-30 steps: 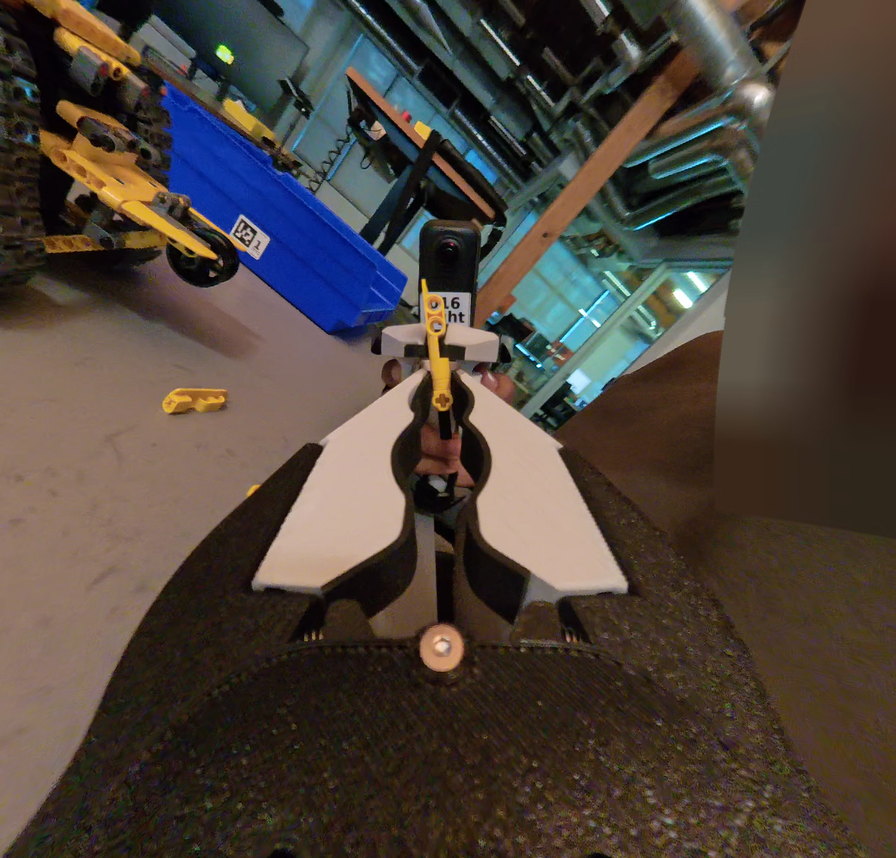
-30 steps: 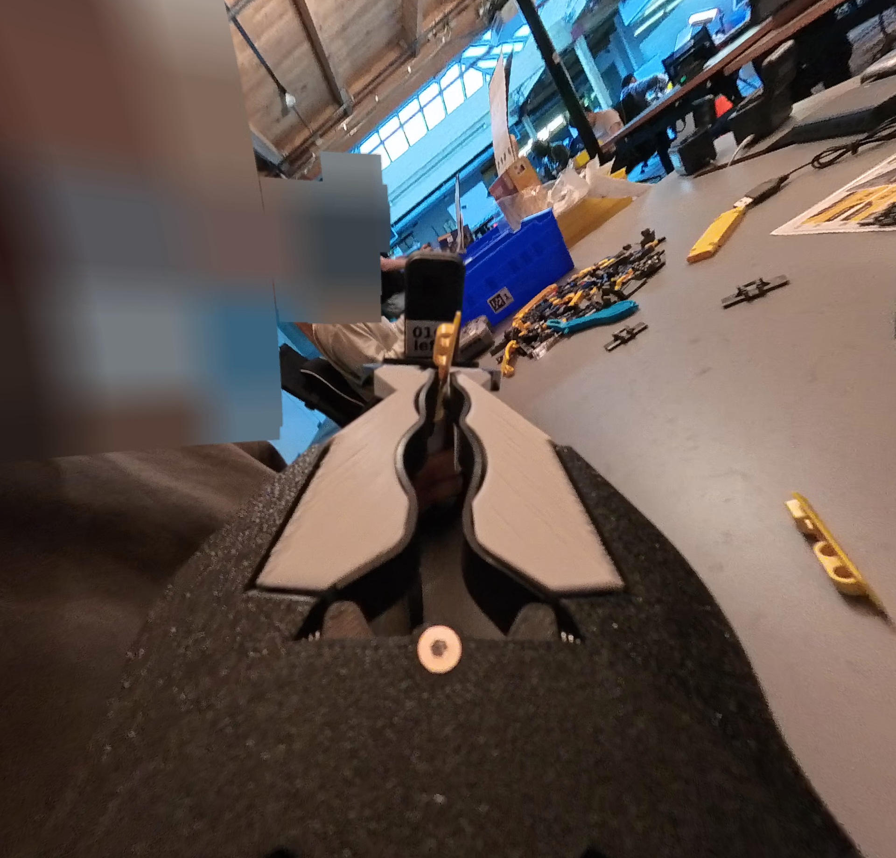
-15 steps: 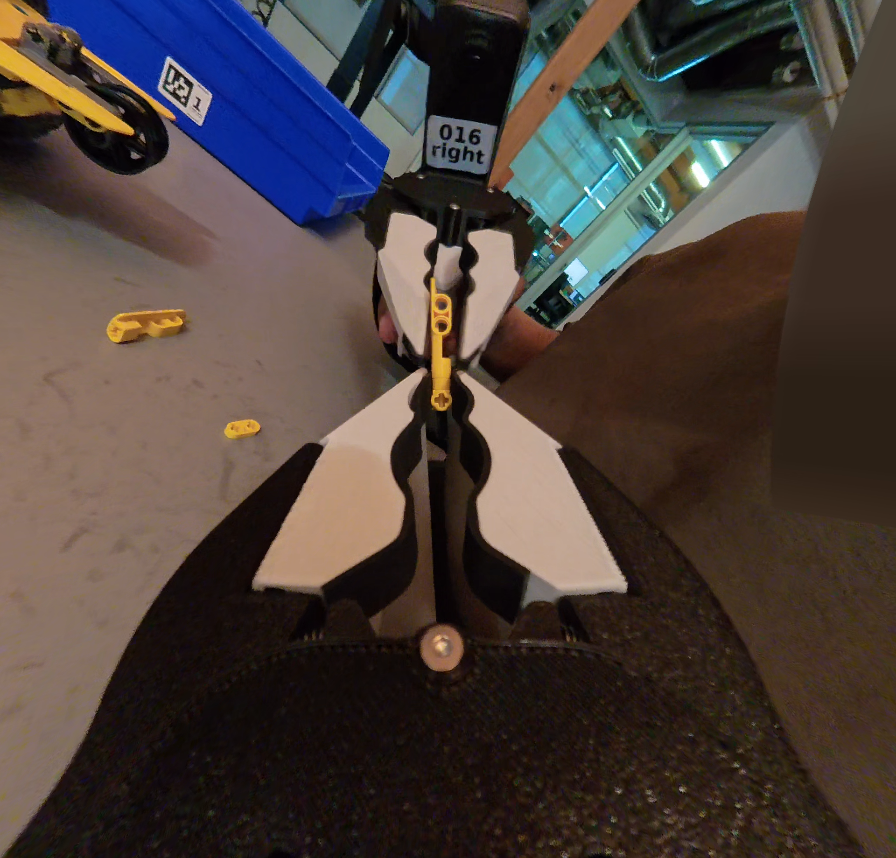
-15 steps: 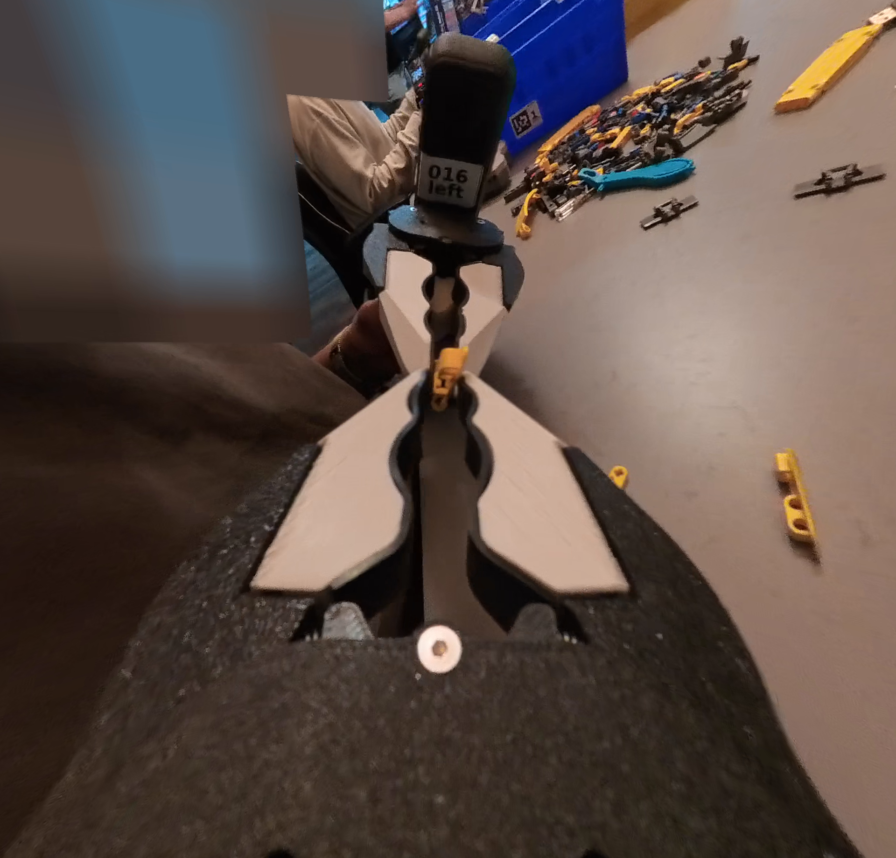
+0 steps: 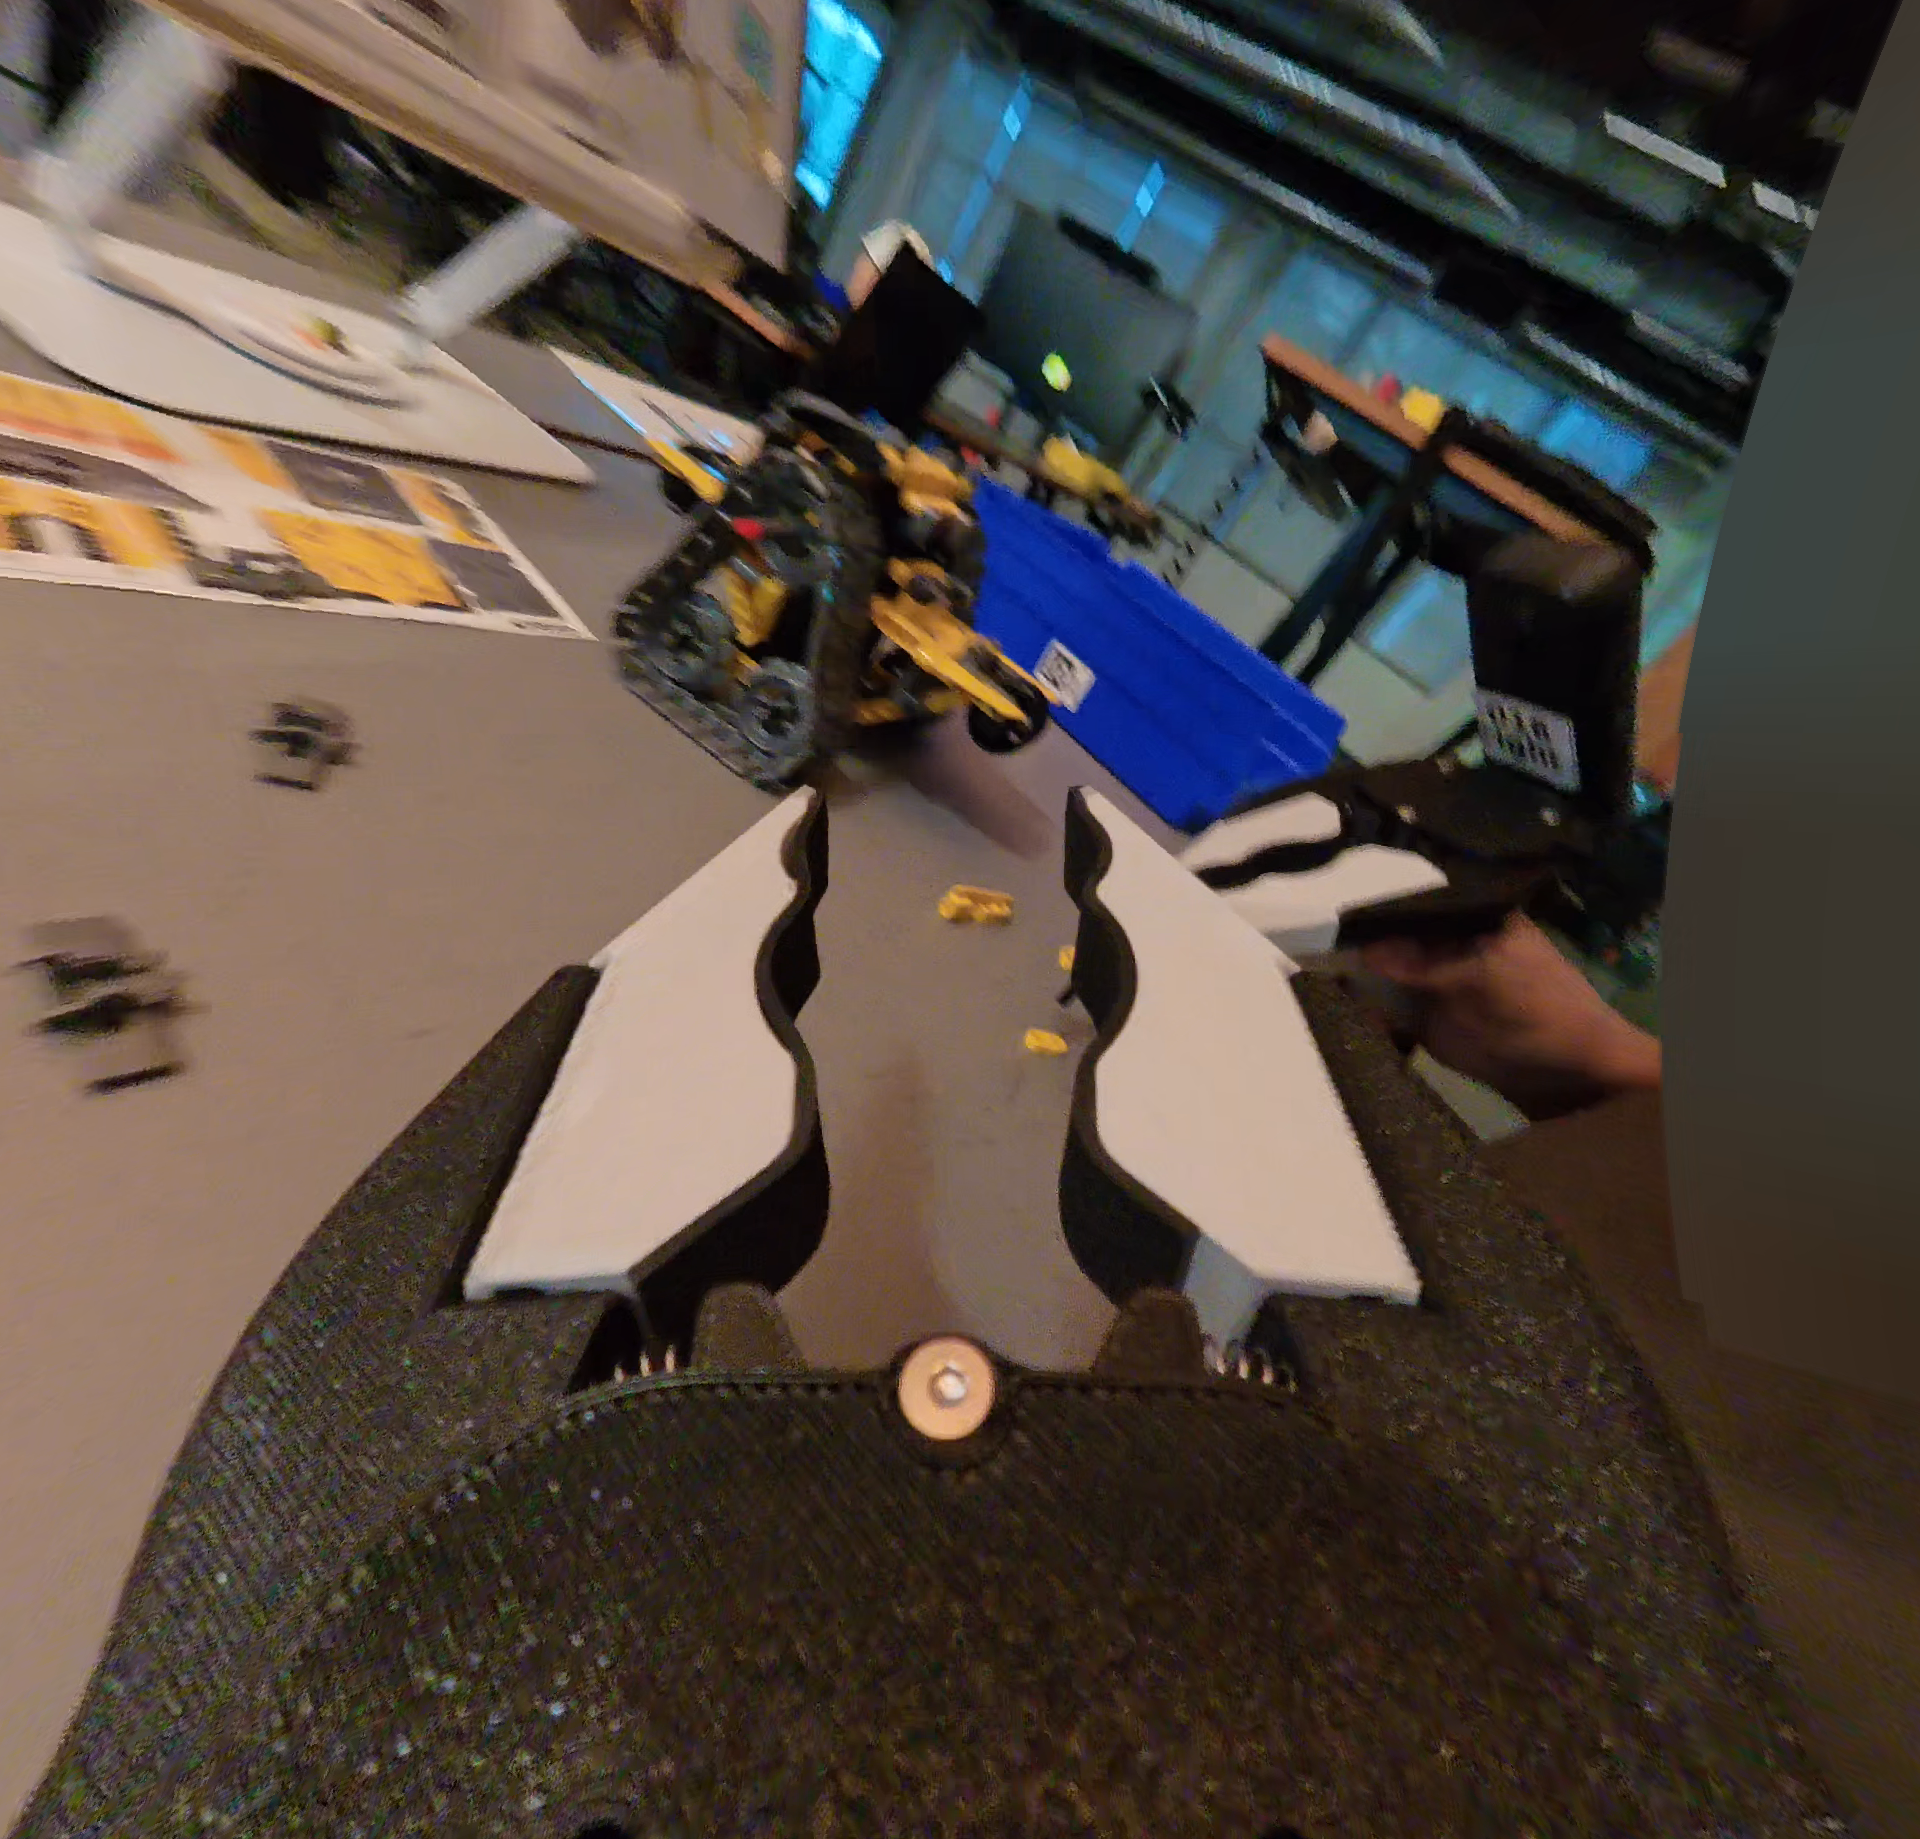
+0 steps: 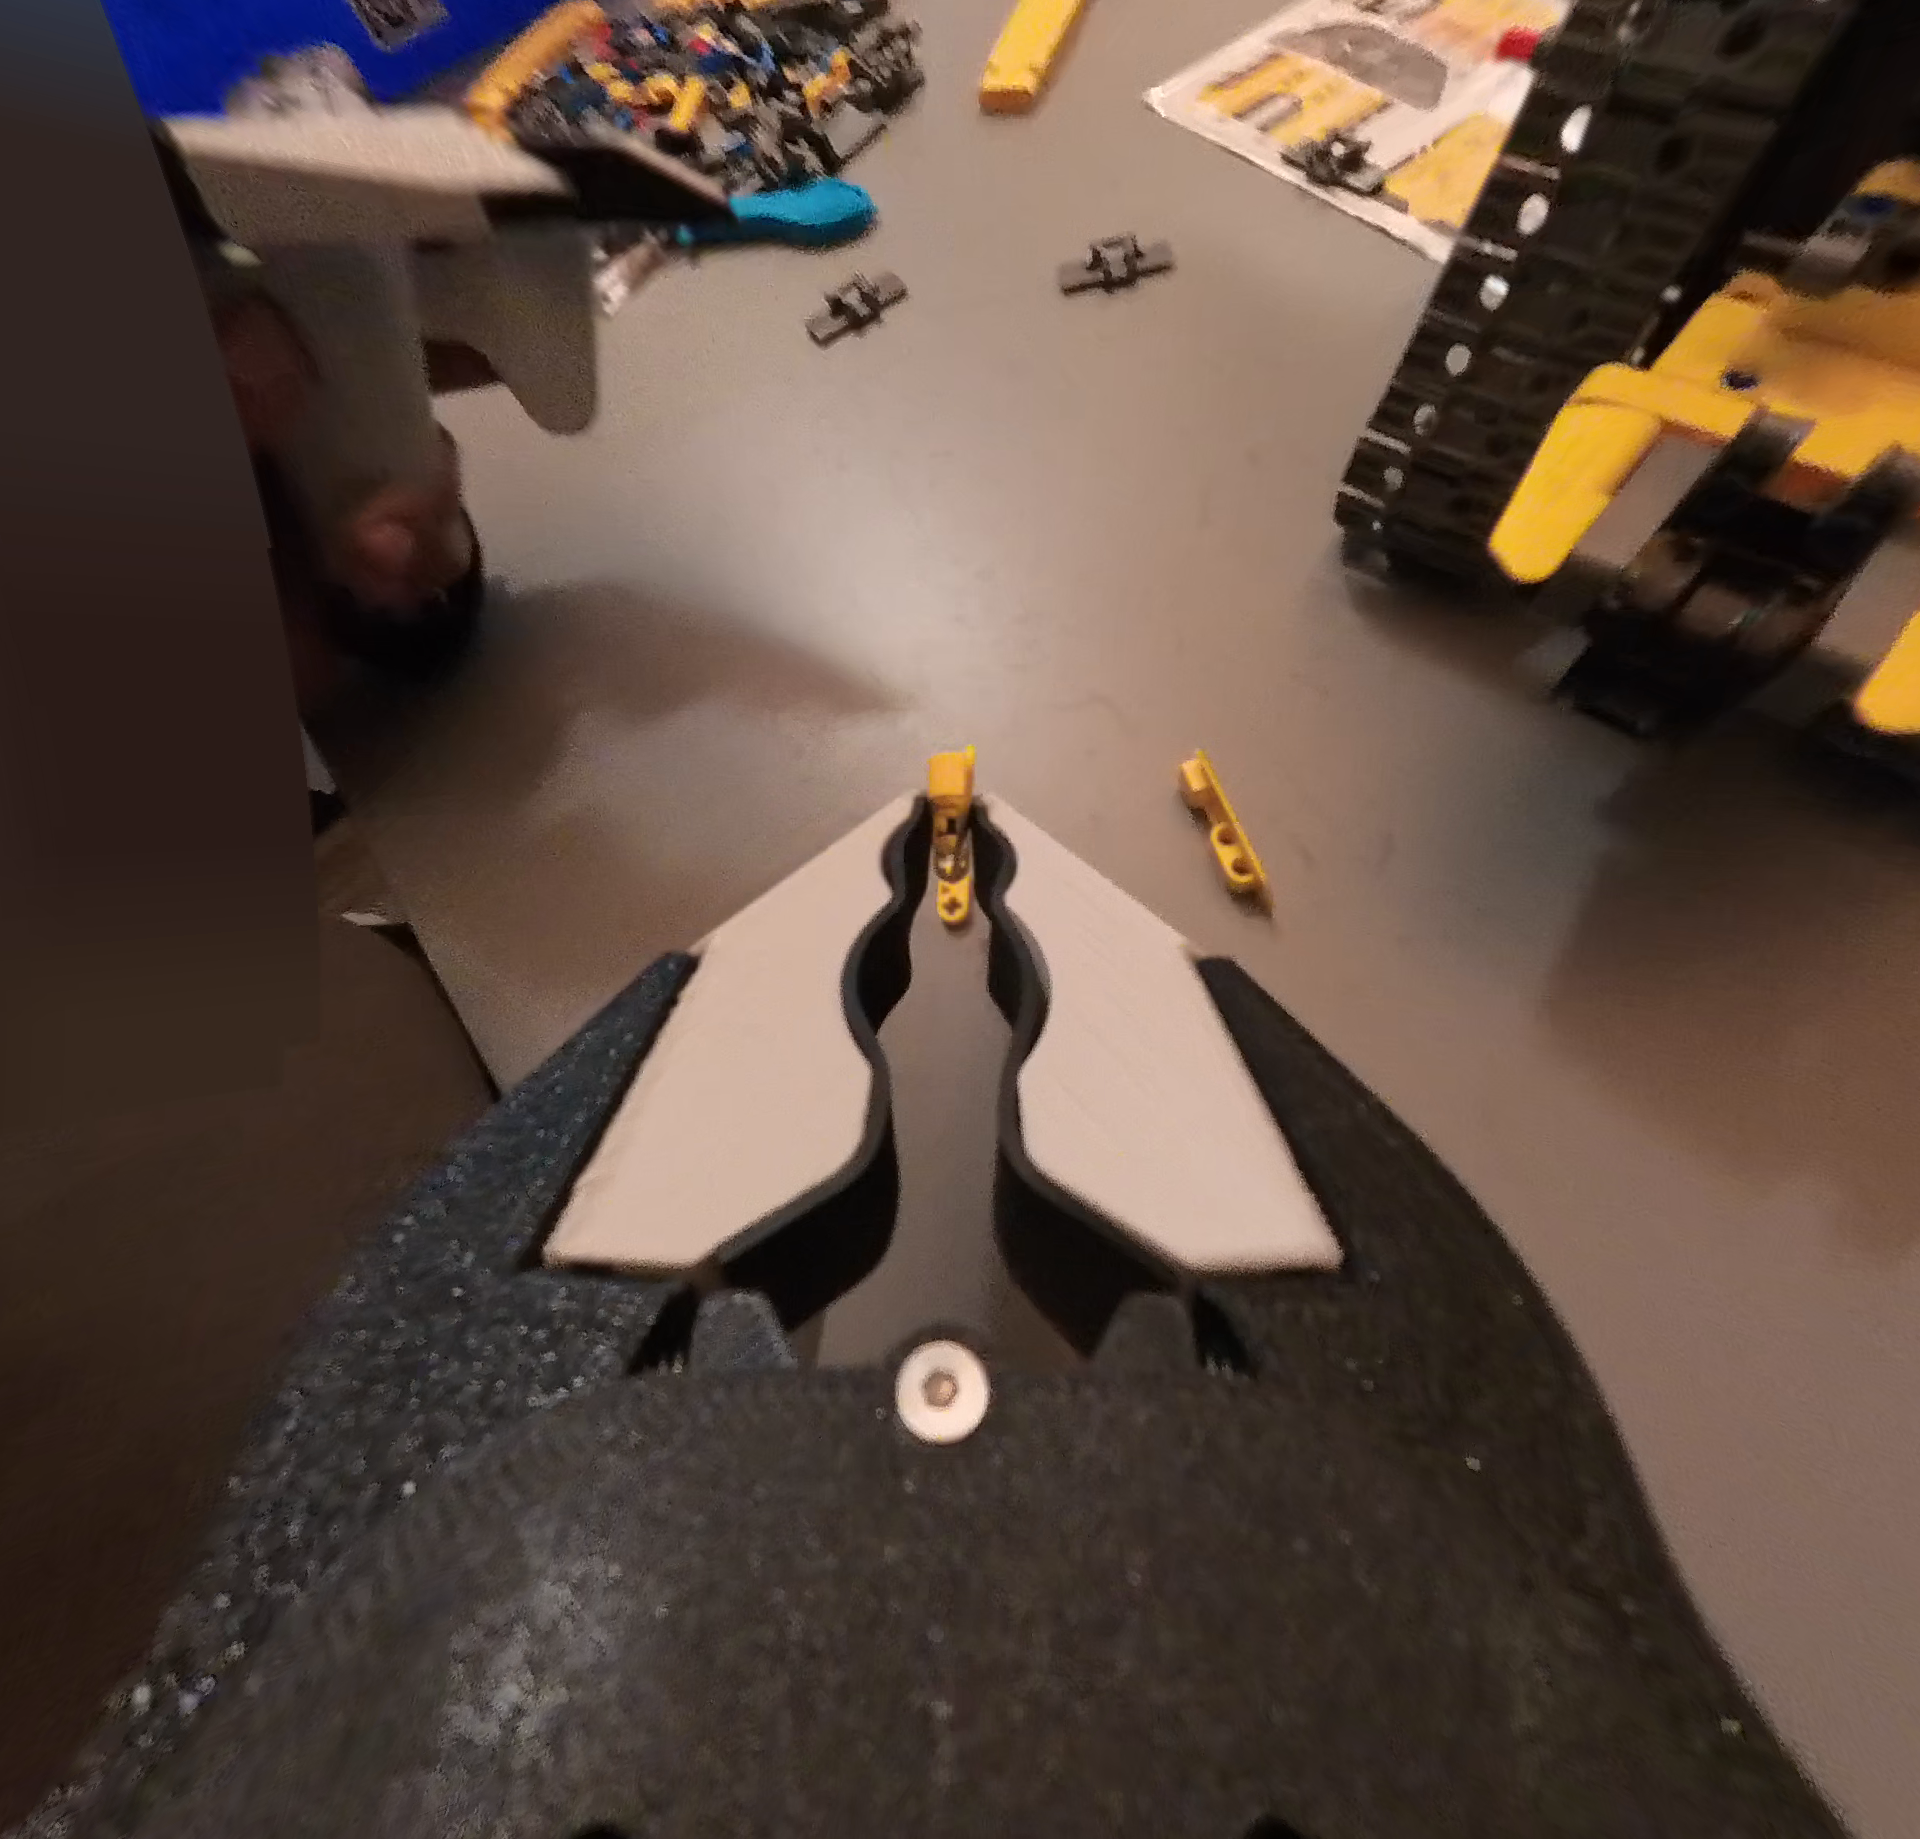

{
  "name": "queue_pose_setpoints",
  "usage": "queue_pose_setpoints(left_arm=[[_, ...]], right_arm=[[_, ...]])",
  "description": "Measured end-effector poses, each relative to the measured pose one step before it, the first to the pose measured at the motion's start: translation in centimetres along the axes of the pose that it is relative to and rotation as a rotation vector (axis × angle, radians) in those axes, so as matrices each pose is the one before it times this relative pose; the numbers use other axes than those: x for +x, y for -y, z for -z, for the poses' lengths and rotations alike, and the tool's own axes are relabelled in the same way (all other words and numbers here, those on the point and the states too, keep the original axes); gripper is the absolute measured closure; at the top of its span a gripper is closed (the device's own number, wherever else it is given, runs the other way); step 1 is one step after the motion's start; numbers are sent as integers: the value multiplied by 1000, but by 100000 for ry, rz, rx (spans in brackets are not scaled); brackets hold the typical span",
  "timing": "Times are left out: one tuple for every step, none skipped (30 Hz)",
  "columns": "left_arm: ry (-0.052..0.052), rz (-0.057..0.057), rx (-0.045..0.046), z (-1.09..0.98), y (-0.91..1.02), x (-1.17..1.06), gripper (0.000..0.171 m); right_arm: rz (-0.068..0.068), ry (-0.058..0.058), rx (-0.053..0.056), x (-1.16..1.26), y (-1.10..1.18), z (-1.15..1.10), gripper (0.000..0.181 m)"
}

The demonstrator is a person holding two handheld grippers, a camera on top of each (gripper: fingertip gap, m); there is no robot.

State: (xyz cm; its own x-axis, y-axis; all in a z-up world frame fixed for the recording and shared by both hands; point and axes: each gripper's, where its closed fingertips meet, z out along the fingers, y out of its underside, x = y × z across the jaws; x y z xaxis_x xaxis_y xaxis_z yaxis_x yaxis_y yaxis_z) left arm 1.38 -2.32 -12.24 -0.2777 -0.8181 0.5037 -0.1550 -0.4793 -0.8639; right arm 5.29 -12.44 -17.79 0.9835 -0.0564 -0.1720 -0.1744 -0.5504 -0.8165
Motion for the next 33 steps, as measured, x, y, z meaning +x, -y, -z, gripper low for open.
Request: queue_pose_setpoints(left_arm=[[1426, 2326, 4117, 652, 605, -611, 129], [-219, 3626, 3669, 529, 500, -439, 130], [-1070, 4441, 3105, 389, 396, -354, 131], [-2715, 4613, 1496, 274, 205, -110, 132], [-2358, 4151, 68, 125, 1, -67, 134], [-2036, 2516, -495, 17, -74, 39, 133], [-946, 670, -333, -14, -63, 70, 132], [-67, -655, -94, -14, -26, 77, 132], [202, -1027, -66, -20, -20, 86, 132], [122, -718, -145, -22, -36, 49, 132], [157, -172, -129, -35, -27, -4, 132], [-26, 348, -140, -19, -18, -42, 132], [-103, 683, -3, -8, 13, -61, 131], [114, 738, 416, 20, 58, -105, 130], [-94, 514, 667, 51, 82, -52, 130], [-94, 357, 466, 45, 64, -32, 130], [-11, 181, 187, 13, 31, -29, 130], [123, -13, -45, -19, -11, -18, 130], [98, -95, -175, -25, -21, -4, 130], [-8, -37, -187, -21, -37, 2, 130], [-8, 86, -119, -17, -7, -9, 130], [4, 130, 28, -2, 4, -21, 130], [16, 75, 168, 13, 14, -11, 130], [5, 32, 164, 12, 21, -5, 130], [2, 20, 51, 1, 7, -12, 130], [-2, -19, -15, -2, -9, 6, 130], [-6, -48, -4, -1, 7, 4, 130], [13, -25, 6, -3, -6, 3, 130], [16, 57, 7, -5, 2, -15, 130], [15, 103, 15, 4, 2, -8, 130], [23, 82, 22, 3, 3, -11, 130], [38, 7, 46, -2, -1, -12, 130], [46, -59, -10, 9, 5, -1, 131]], right_arm=[[-235, -1979, -1655, -42, -248, -111, 175], [-65, -1334, -1523, -122, -184, -87, 175], [324, -1127, -2015, -134, -195, -106, 175], [1050, -1631, -1993, -42, -147, -107, 175], [1771, -2113, -1575, 59, -47, -89, 175], [1899, -2159, -1894, 109, -51, -87, 175], [1541, -1704, -2113, 77, -59, -85, 175], [930, -1006, -1516, 0, 20, -59, 175], [172, -271, -1133, -70, 52, -50, 175], [-344, 215, -1017, -113, 47, -73, 175], [-541, 195, -793, -92, 62, -81, 175], [-938, -247, -857, -18, 30, -106, 175], [-1313, -640, -1467, 37, -64, -119, 175], [-1271, -646, -1714, 18, -105, -105, 175], [-895, -570, -1386, -11, -85, -60, 175], [-317, -706, -829, -7, -11, -16, 175], [329, -958, -737, 37, -18, -5, 175], [566, -857, -498, 33, 0, -6, 175], [376, -545, -252, -1, 23, -11, 175], [455, -422, -44, -21, 38, -39, 175], [674, -431, 92, -41, 30, -39, 175], [370, -341, 3, -37, 38, -35, 175], [55, 58, -193, -83, -25, -56, 175], [12, 291, 358, -88, 42, -6, 175], [137, 21, 221, -29, 4, -6, 175], [322, -144, 59, 14, -22, -31, 175], [175, -3, 48, 14, -7, -4, 175], [130, 147, 29, -8, -11, 11, 175], [180, 112, 66, -9, -13, 2, 175], [259, -39, 129, -19, -18, 22, 175], [474, -314, 200, -17, -20, 1, 175], [660, -549, 264, -29, -18, 18, 175], [597, -613, 319, -24, -16, 7, 175]])
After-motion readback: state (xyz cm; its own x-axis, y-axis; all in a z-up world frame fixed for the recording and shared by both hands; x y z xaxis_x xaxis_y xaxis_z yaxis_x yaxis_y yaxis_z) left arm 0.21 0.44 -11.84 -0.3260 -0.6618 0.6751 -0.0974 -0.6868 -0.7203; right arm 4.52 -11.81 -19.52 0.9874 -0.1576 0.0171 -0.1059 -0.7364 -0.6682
